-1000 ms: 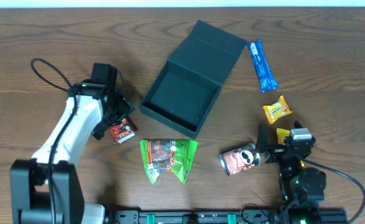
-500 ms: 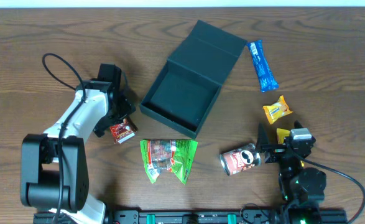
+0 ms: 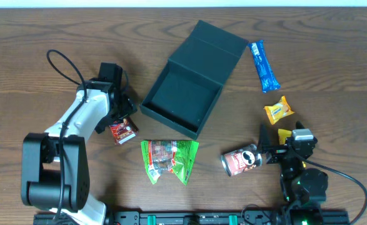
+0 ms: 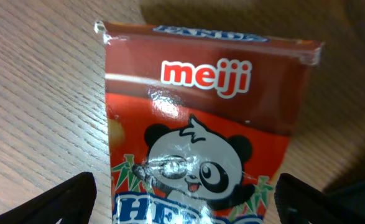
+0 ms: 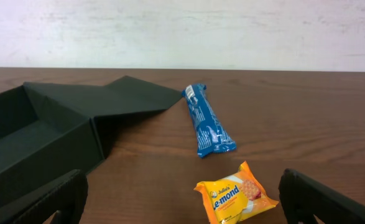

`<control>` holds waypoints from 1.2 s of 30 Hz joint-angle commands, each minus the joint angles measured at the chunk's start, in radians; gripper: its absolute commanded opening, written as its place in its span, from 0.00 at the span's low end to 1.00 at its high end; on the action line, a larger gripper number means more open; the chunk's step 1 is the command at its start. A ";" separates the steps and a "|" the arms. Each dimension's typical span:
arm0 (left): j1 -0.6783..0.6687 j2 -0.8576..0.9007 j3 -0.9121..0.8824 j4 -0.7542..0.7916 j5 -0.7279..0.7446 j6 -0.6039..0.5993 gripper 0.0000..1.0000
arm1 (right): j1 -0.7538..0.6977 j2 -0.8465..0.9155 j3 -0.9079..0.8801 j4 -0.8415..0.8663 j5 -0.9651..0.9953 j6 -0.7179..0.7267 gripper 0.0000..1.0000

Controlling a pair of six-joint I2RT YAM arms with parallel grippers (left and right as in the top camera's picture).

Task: Pack container
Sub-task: 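Grasp the red Hello Panda box with the left gripper and lift, then carry the Hello Panda box into the black box and lower it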

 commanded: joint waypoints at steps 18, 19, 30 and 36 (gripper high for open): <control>0.000 0.053 -0.005 -0.005 -0.018 0.019 0.54 | 0.008 0.000 -0.001 -0.006 0.002 -0.015 0.99; 0.000 0.053 -0.005 -0.006 -0.018 0.020 0.53 | 0.008 0.000 -0.001 -0.006 0.002 -0.015 0.99; 0.000 0.052 -0.004 -0.025 -0.018 0.177 0.34 | 0.008 0.000 -0.001 -0.006 0.002 -0.015 0.99; 0.000 0.052 0.034 -0.079 -0.018 0.238 0.34 | 0.008 0.000 -0.001 -0.006 0.002 -0.015 0.99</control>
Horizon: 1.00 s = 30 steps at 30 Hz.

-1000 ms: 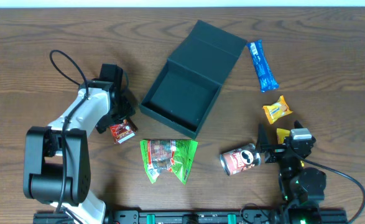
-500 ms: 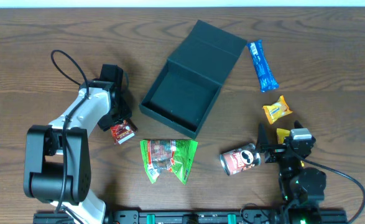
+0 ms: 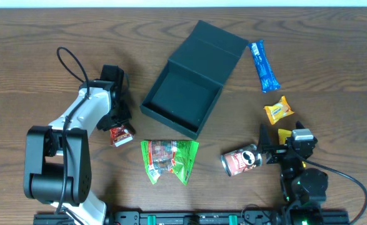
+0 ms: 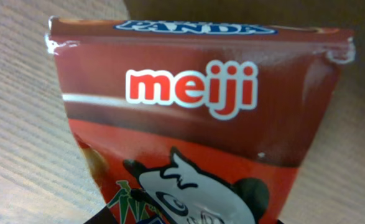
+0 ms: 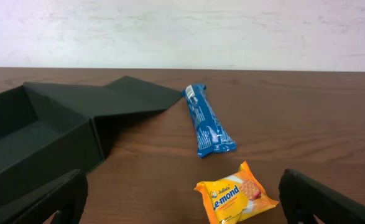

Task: Pack container
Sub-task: 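Carry the Hello Panda box into the black box and lower it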

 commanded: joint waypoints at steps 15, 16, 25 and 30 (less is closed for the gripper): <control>-0.063 0.005 0.393 -0.307 -0.009 0.212 0.34 | 0.008 0.000 -0.001 -0.006 0.002 -0.015 0.99; -0.087 0.005 0.415 -0.307 -0.010 0.238 0.34 | 0.008 0.000 -0.001 -0.006 0.002 -0.015 0.99; -0.354 0.005 0.544 -0.246 -0.121 0.379 0.39 | 0.008 0.000 -0.001 -0.006 0.002 -0.015 0.99; -0.452 0.010 0.543 -0.138 -0.157 0.509 0.45 | 0.008 0.000 -0.001 -0.006 0.002 -0.015 0.99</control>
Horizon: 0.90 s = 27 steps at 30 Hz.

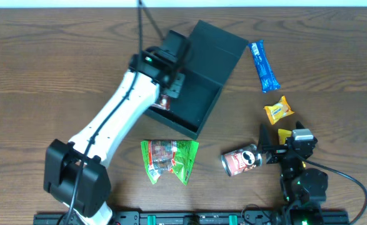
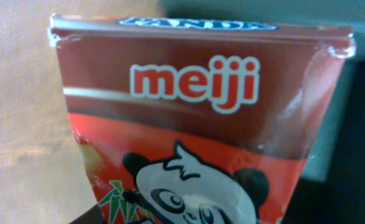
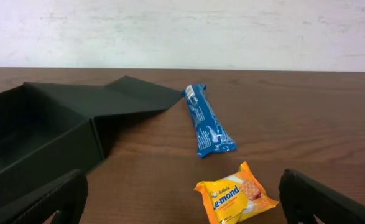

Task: Pack container
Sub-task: 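Carry the Hello Panda box into the black box and lower it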

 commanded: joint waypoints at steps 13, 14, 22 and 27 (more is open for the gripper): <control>0.056 0.044 0.017 0.113 -0.018 0.205 0.54 | 0.008 0.000 -0.001 -0.006 0.002 -0.015 0.99; 0.062 0.051 0.017 0.103 0.019 0.205 0.54 | 0.008 0.000 -0.001 -0.006 0.002 -0.015 0.99; 0.031 0.065 0.016 0.050 0.340 0.250 0.44 | 0.008 0.000 -0.001 -0.006 0.002 -0.015 0.99; -0.009 0.089 0.008 0.013 0.398 0.276 0.06 | 0.008 0.000 -0.001 -0.006 0.002 -0.015 0.99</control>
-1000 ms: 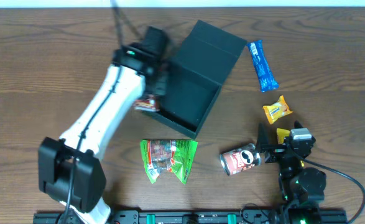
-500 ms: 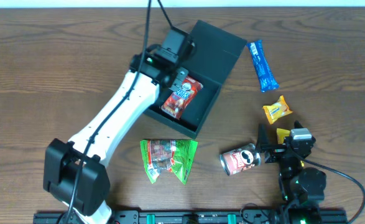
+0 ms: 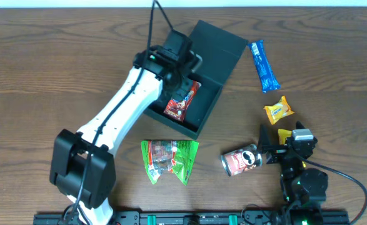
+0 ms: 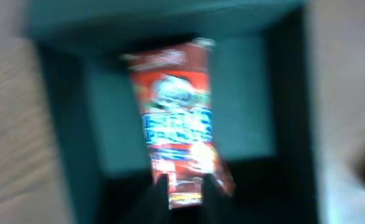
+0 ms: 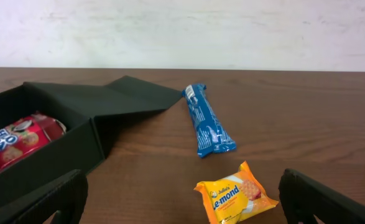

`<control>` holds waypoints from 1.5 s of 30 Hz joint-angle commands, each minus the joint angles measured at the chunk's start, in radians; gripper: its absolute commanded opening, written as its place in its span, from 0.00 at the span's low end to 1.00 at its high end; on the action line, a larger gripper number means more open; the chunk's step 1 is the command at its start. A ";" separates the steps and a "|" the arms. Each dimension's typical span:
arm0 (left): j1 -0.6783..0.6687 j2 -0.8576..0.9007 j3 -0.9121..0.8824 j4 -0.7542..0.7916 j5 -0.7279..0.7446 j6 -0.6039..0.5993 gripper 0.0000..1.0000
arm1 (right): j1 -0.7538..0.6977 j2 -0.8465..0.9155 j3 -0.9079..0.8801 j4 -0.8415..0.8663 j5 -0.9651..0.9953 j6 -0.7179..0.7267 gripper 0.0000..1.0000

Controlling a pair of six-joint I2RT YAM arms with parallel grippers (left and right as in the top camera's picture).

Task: Pack container
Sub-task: 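Carry the Hello Panda box into the black box and lower it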

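Note:
The dark green box (image 3: pixel 150 105) lies open mid-table with its lid (image 3: pixel 219 42) folded back. A red Meiji panda packet (image 3: pixel 182 100) lies inside it, also seen as a blurred red packet (image 4: pixel 176 127) and at the left edge in the right wrist view (image 5: pixel 17 142). My left gripper (image 3: pixel 187 71) hangs over the box's far part. Its fingers (image 4: pixel 162 196) stand a little apart above the packet, clear of it, holding nothing. My right gripper (image 5: pixel 182 202) rests open at the near right edge, empty, facing a yellow Lemond packet (image 5: pixel 235 200).
A blue wrapper (image 3: pixel 264 65) and the Lemond packet (image 3: pixel 278 111) lie right of the box. A red can (image 3: pixel 241 160) lies on its side beside the right gripper. A green snack bag (image 3: pixel 169 160) lies in front of the box.
The left gripper has let go of the red packet, which now lies flat in the box. The gripper stands farther above it. The right arm has not moved.
The left gripper stood open around the red packet on the table left of the box. Then it was shut on it there. Then it held the packet over the box's left side, and now the packet lies inside the box, released.

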 commanded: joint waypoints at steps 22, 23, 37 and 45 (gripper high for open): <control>-0.075 0.306 -0.013 0.110 -0.115 -0.051 0.06 | 0.008 0.000 -0.001 -0.006 0.002 -0.015 0.99; -0.075 0.309 -0.013 0.110 -0.142 -0.051 0.06 | 0.008 0.000 -0.001 -0.006 0.002 -0.015 0.99; -0.067 0.311 -0.013 0.166 -0.337 -0.156 0.06 | 0.008 0.000 -0.001 -0.006 0.002 -0.015 0.99; -0.046 0.311 -0.013 0.169 -0.373 -0.245 0.06 | 0.008 0.000 -0.001 -0.006 0.002 -0.015 0.99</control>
